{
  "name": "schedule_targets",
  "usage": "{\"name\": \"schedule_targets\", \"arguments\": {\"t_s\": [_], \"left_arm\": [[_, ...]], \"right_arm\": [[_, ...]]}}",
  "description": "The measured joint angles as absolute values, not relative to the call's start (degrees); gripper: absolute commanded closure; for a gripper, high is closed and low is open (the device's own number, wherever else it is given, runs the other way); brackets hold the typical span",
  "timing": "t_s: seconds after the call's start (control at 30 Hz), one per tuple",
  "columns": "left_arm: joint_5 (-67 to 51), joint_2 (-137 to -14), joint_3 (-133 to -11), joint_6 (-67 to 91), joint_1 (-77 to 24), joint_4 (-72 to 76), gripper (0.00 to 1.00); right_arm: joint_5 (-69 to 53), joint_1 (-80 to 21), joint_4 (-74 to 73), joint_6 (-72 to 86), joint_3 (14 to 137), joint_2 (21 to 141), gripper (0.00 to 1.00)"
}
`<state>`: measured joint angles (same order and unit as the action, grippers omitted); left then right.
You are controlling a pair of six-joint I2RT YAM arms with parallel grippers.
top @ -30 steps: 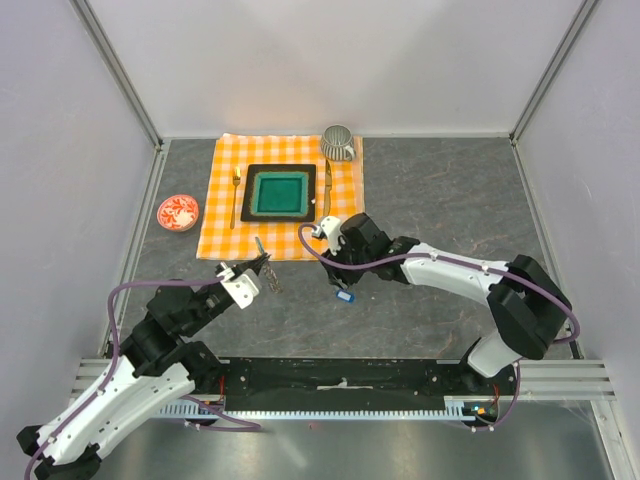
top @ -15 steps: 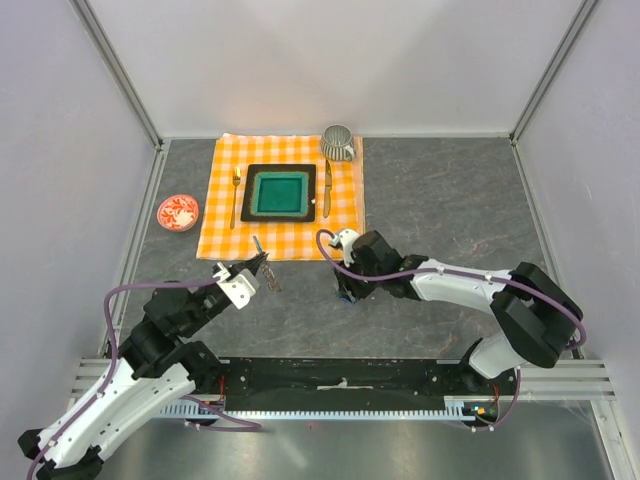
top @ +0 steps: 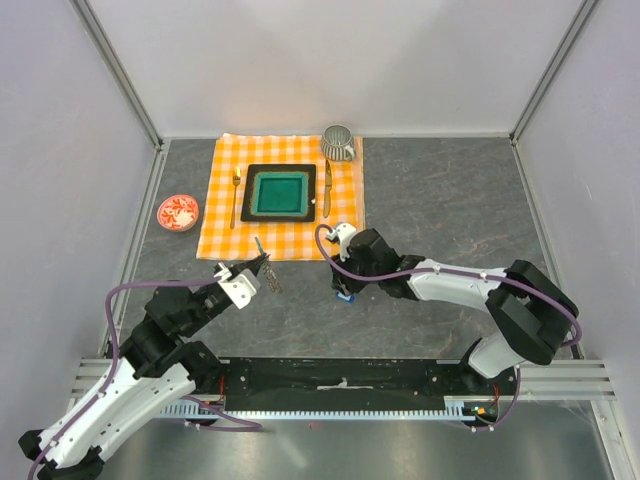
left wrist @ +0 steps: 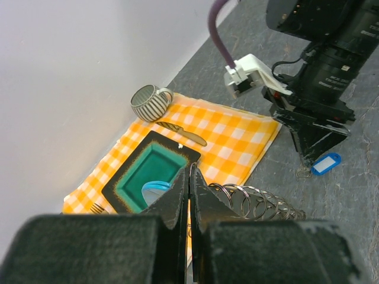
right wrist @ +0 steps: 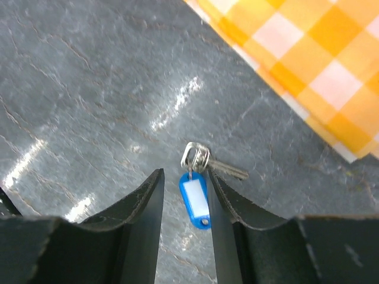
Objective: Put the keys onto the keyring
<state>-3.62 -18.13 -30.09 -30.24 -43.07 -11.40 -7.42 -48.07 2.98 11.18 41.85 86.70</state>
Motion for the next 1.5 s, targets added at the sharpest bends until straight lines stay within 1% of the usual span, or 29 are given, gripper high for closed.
{"name": "schedule_targets", "arguments": {"t_s": [0.23,0.37,0.73,1.5], "left_arm": [[-3.7,-18.2,-30.0,-30.2,-42.8,-11.4,0.98],[-3.9,-18.2,-30.0,-30.2,-42.8,-11.4,0.98],[-4.8,-18.2,-30.0,-30.2,-42.5,-11.4,0.98],[-5.1,-18.2,-30.0,-30.2,-42.4,-11.4,0.98]], "right_arm": [[-7.2,-48.2,-5.3,10.0,50.4,90.1,0.6],[-7.2,-48.2,-9.6,9.6,53.6,91.7,0.64],[-7.7,-48.7,-12.6,9.2,53.9,95.7,0.73],[-7.6,-48.8,-11.6,9.2,53.9,97.5,0.78]]}}
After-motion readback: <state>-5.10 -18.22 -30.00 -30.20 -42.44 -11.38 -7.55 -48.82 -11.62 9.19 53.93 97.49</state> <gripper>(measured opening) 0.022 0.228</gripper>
